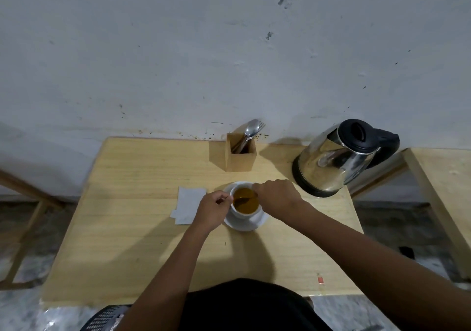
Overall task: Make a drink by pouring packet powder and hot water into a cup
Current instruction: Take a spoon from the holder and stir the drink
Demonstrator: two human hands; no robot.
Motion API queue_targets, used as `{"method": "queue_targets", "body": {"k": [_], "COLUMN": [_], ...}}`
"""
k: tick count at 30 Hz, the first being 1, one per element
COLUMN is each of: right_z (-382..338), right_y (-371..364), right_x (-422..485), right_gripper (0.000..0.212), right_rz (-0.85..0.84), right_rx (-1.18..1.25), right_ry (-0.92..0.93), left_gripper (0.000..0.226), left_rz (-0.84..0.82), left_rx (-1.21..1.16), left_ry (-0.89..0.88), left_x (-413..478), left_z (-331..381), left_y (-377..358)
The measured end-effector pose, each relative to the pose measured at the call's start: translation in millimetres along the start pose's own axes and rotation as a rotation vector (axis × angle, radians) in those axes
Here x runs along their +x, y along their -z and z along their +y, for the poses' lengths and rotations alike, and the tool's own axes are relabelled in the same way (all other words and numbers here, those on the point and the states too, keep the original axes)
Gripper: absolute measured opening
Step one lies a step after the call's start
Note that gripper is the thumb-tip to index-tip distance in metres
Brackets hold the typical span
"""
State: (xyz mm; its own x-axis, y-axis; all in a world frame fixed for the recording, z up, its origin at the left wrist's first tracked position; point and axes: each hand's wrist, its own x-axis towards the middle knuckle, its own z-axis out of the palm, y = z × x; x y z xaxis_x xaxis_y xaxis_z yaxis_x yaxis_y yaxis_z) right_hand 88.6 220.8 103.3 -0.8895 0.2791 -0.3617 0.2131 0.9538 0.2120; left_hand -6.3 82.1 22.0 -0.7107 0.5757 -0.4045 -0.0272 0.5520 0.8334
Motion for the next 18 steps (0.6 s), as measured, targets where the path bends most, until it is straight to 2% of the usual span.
{"method": "queue_targets", "body": {"k": [6,12,18], "right_z": [0.6,-3.1,-12.5], "right_y": [19.7,26.5,21.6], "right_x": [6.2,7.6,12.3], "right_gripper": [0.021,0.017,0.019], "right_rz": [-0.062,-0.157,-0.111], "right_rx": [-0.066,0.029,0.137], "right_ry": [-0.042,-0.007,-0.012], "left_gripper": [0.019,0.02,0.021], "left_rz": [-0.009,-0.011,-0.017], "left_rx": [0.004,0.015,0.024], "left_ry": [0.004,0.019,0.008], "left_x": [-0.3,-1.8,-2.1], "left_z": [3.0,6.3,6.4], "left_y": [2.2,2.1,3.2]}}
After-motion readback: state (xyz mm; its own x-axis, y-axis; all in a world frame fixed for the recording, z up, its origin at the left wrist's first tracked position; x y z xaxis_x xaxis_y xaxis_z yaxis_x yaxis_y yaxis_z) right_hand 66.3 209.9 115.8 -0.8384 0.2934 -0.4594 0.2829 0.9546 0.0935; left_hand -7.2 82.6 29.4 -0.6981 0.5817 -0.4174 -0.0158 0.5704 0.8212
